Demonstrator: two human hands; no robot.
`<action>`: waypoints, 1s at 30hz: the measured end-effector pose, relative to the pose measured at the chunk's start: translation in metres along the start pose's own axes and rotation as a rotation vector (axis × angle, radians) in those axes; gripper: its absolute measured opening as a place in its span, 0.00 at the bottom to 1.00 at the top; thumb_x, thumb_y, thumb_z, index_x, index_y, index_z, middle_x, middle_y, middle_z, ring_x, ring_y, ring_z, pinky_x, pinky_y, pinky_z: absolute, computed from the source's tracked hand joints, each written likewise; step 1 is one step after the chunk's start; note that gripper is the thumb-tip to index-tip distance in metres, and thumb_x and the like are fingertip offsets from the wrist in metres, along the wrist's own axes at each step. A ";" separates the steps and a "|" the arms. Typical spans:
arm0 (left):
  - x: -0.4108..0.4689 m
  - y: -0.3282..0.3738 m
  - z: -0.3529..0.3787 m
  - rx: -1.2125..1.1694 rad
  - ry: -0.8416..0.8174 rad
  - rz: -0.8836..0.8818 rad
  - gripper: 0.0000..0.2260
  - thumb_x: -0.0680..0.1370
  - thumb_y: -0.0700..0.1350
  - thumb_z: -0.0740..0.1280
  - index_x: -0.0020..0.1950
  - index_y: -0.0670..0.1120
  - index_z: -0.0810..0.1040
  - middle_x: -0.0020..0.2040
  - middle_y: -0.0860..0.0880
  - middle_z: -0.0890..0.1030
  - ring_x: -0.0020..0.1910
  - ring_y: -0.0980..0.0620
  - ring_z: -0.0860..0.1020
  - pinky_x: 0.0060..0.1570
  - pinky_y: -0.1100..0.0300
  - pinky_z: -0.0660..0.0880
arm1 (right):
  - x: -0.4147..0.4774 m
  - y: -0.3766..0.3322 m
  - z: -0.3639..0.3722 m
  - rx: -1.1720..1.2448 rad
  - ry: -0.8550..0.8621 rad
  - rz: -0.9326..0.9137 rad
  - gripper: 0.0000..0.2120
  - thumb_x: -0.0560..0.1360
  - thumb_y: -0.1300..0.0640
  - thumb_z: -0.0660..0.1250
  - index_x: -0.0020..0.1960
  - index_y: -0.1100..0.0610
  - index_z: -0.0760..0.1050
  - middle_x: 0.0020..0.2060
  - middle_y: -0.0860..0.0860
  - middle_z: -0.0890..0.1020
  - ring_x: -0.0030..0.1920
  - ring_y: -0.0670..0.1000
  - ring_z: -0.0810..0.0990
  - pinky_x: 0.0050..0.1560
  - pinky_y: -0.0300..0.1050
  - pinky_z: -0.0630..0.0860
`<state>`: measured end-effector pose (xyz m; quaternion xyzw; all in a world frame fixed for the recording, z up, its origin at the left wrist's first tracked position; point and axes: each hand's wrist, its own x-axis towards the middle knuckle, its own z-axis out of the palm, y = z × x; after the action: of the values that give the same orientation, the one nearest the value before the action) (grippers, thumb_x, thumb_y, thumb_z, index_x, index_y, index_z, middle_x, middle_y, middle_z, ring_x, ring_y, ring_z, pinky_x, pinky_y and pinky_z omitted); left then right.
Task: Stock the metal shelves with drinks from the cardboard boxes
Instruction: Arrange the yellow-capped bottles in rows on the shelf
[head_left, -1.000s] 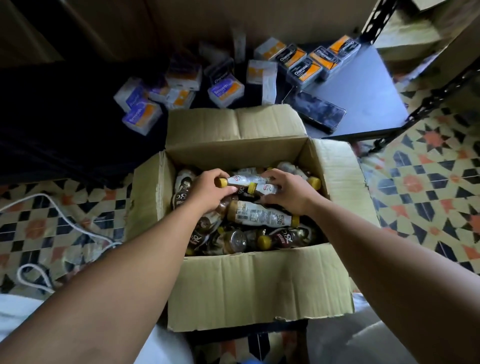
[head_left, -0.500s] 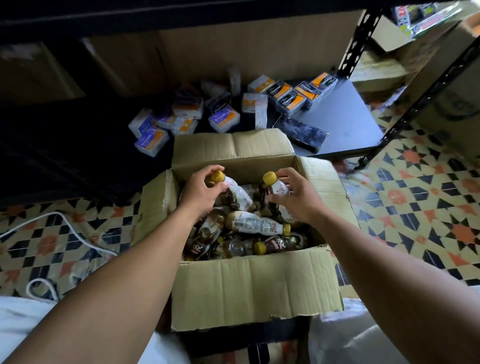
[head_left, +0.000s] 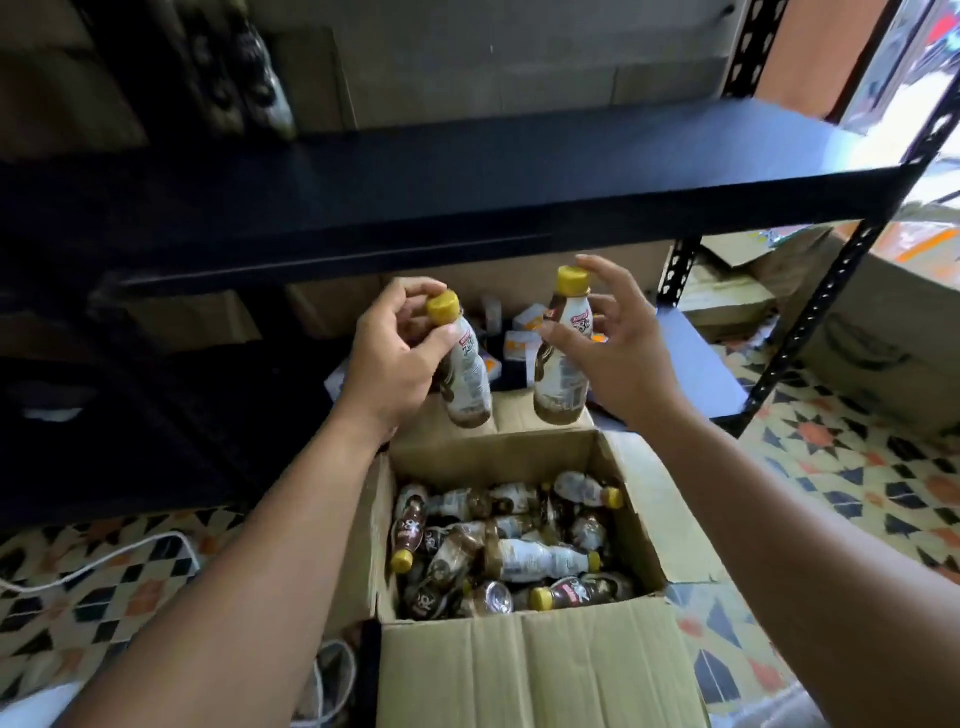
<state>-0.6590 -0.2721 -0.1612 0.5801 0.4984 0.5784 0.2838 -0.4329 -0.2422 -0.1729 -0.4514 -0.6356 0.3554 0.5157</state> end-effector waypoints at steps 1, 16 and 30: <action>0.008 0.019 -0.005 -0.018 -0.002 0.037 0.13 0.76 0.34 0.73 0.57 0.47 0.78 0.52 0.49 0.83 0.49 0.57 0.83 0.50 0.63 0.78 | 0.012 -0.017 -0.001 0.003 0.006 -0.051 0.30 0.73 0.56 0.79 0.69 0.39 0.70 0.52 0.48 0.85 0.48 0.47 0.85 0.50 0.50 0.84; 0.169 0.123 -0.064 0.139 0.038 0.273 0.14 0.75 0.39 0.75 0.53 0.56 0.79 0.56 0.49 0.82 0.57 0.53 0.81 0.58 0.52 0.81 | 0.179 -0.137 0.035 0.022 0.008 -0.238 0.27 0.73 0.55 0.78 0.66 0.39 0.71 0.49 0.48 0.85 0.48 0.49 0.86 0.49 0.57 0.85; 0.212 0.061 -0.068 0.283 0.049 0.259 0.26 0.81 0.53 0.68 0.77 0.63 0.64 0.66 0.63 0.75 0.65 0.68 0.72 0.64 0.71 0.70 | 0.231 -0.082 0.087 -0.001 -0.082 -0.258 0.37 0.73 0.41 0.75 0.75 0.27 0.57 0.56 0.45 0.85 0.54 0.48 0.85 0.59 0.56 0.82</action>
<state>-0.7435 -0.1174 -0.0123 0.6593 0.5026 0.5482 0.1106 -0.5490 -0.0518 -0.0390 -0.3513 -0.7090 0.3038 0.5307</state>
